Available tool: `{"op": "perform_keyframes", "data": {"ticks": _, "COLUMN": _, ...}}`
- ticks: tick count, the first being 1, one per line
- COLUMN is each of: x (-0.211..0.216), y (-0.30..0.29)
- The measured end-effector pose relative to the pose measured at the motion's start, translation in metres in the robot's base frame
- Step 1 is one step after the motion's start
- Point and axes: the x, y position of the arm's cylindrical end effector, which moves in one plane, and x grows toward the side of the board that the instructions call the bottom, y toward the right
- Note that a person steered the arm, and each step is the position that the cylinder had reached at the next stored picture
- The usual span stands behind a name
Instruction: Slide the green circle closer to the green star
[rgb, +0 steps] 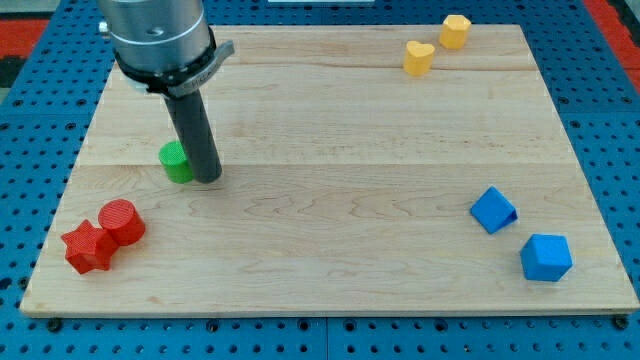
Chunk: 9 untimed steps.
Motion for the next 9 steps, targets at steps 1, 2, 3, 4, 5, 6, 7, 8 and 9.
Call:
{"op": "perform_keyframes", "data": {"ticks": 1, "x": -0.001, "y": -0.032}}
{"op": "perform_keyframes", "data": {"ticks": 2, "x": -0.066, "y": -0.038}}
{"op": "perform_keyframes", "data": {"ticks": 3, "x": -0.122, "y": -0.039}}
{"op": "perform_keyframes", "data": {"ticks": 4, "x": -0.163, "y": -0.037}}
{"op": "perform_keyframes", "data": {"ticks": 5, "x": -0.154, "y": -0.026}}
{"op": "perform_keyframes", "data": {"ticks": 6, "x": -0.154, "y": -0.059}}
{"op": "perform_keyframes", "data": {"ticks": 7, "x": -0.154, "y": -0.075}}
{"op": "perform_keyframes", "data": {"ticks": 8, "x": -0.141, "y": -0.086}}
{"op": "perform_keyframes", "data": {"ticks": 9, "x": -0.132, "y": -0.110}}
